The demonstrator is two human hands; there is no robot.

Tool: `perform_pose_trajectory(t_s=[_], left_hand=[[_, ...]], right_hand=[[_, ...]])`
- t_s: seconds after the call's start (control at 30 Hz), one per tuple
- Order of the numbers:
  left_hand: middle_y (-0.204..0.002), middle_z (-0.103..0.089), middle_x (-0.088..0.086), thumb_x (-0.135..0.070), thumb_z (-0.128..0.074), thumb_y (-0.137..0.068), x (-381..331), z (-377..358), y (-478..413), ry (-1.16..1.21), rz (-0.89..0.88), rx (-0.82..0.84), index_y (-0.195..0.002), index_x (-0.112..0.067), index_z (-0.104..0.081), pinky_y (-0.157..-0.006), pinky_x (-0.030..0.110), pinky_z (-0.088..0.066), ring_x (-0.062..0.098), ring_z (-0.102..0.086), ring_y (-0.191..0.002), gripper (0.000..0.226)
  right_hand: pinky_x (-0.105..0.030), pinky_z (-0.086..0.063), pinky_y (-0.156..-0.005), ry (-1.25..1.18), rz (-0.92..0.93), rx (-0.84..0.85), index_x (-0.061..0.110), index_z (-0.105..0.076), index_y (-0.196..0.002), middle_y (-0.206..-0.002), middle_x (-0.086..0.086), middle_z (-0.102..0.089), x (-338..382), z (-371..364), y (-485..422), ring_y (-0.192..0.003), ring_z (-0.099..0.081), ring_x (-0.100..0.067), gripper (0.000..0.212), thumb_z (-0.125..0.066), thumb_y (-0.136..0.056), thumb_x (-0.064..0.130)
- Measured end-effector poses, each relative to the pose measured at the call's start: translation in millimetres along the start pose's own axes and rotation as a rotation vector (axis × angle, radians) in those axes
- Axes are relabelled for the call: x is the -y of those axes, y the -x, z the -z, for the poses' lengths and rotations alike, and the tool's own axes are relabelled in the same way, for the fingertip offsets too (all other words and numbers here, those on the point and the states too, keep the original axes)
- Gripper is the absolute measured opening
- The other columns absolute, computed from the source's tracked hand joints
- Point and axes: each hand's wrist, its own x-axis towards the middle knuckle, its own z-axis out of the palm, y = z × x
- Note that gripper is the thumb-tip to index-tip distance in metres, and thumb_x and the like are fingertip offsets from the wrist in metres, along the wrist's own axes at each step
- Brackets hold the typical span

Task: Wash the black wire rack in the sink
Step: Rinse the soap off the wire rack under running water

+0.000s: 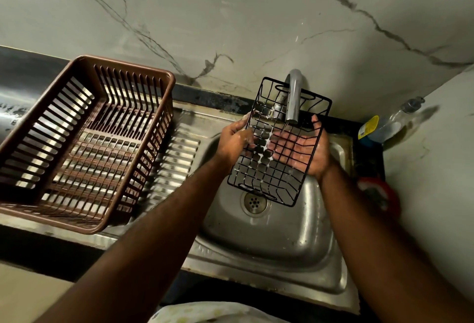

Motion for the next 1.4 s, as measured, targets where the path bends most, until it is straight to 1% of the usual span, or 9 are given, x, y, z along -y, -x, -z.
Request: perform_pose_trajectory(t_s=[0.27,0.37,0.5,0.7,0.87,1.03,1.17,1.3,1.4], left_hand=[[-0.088,-0.064,0.006,0.003,-0.047,-0.099,5,5,0,0.034,0.002,-0.004,-0.14,-0.023,-0.054,-0.055,0.03,-0.052,0.015,-0.062,-0.066,0.049],[-0.093,-0.064,0.011,0.003,-0.048,-0.098,4,5,1,0.031,0.017,0.009,-0.133,-0.021,-0.057,-0.057,0.03,-0.056,0.017,-0.063,-0.068,0.044],[-0.092,-0.066,0.01,0.001,-0.047,-0.101,8,5,3,0.004,0.029,0.001,-0.147,-0.017,-0.051,-0.059,0.029,-0.056,0.018,-0.064,-0.071,0.05],[-0.078,-0.06,0.004,0.001,-0.047,-0.101,13,-1,7,0.046,0.05,-0.048,-0.14,-0.007,-0.051,-0.056,0.03,-0.052,0.019,-0.061,-0.067,0.04],[-0.081,-0.059,0.006,0.002,-0.048,-0.098,16,-7,9,0.053,0.061,-0.073,-0.116,-0.007,-0.061,-0.057,0.031,-0.053,0.018,-0.061,-0.066,0.024],[-0.071,-0.055,0.001,0.005,-0.048,-0.095,12,-3,2,0.024,0.055,-0.085,-0.146,0.002,-0.043,-0.042,0.025,-0.045,0.017,-0.055,-0.059,0.051],[-0.073,-0.061,-0.003,0.005,-0.046,-0.094,12,4,1,0.05,-0.017,-0.052,-0.15,-0.019,-0.046,-0.061,0.039,-0.054,0.019,-0.057,-0.068,0.061],[-0.131,-0.063,0.021,-0.003,-0.05,-0.091,7,3,5,0.036,-0.047,0.011,-0.154,-0.024,-0.042,-0.096,0.069,-0.048,0.034,-0.063,-0.097,0.067],[-0.146,-0.053,0.016,0.003,-0.046,-0.095,3,0,4,0.009,-0.058,0.031,-0.156,-0.021,-0.038,-0.101,0.052,-0.052,0.028,-0.059,-0.121,0.067]], right_hand=[[-0.052,-0.039,-0.112,0.14,-0.077,-0.013,-0.006,-0.047,-0.14,-0.141,-0.028,-0.053,9,-3,1,-0.131,-0.051,-0.045,0.114,-0.038,-0.079,0.089],[-0.05,-0.041,-0.111,0.046,0.039,-0.034,-0.006,-0.049,-0.14,-0.138,-0.027,-0.056,8,-7,0,-0.129,-0.055,-0.042,0.093,-0.043,-0.09,0.072],[-0.043,-0.048,-0.101,-0.07,0.193,-0.104,-0.005,-0.049,-0.141,-0.138,-0.028,-0.056,7,-8,-6,-0.127,-0.056,-0.041,0.068,-0.033,-0.099,0.046],[-0.044,-0.046,-0.107,0.006,0.063,-0.06,-0.003,-0.055,-0.137,-0.138,-0.023,-0.058,-5,-1,3,-0.13,-0.055,-0.037,0.098,-0.04,-0.087,0.08],[-0.045,-0.043,-0.11,0.097,0.092,-0.168,-0.005,-0.062,-0.126,-0.131,-0.026,-0.062,-3,-5,4,-0.123,-0.061,-0.037,0.1,-0.042,-0.083,0.083],[-0.046,-0.04,-0.112,0.052,0.132,-0.16,-0.002,-0.058,-0.133,-0.139,-0.027,-0.055,-14,-6,5,-0.128,-0.057,-0.038,0.09,-0.039,-0.09,0.074],[-0.054,-0.038,-0.112,0.167,0.071,-0.13,-0.004,-0.057,-0.135,-0.135,-0.03,-0.057,-16,-8,2,-0.127,-0.056,-0.043,0.098,-0.036,-0.088,0.079],[-0.056,-0.038,-0.112,0.206,0.113,-0.156,-0.005,-0.058,-0.131,-0.129,-0.03,-0.061,-11,-11,-1,-0.121,-0.06,-0.043,0.096,-0.03,-0.091,0.077],[-0.053,-0.037,-0.114,0.219,0.13,-0.169,-0.004,-0.06,-0.129,-0.127,-0.027,-0.064,-8,-9,-3,-0.119,-0.062,-0.04,0.093,-0.029,-0.092,0.076]])
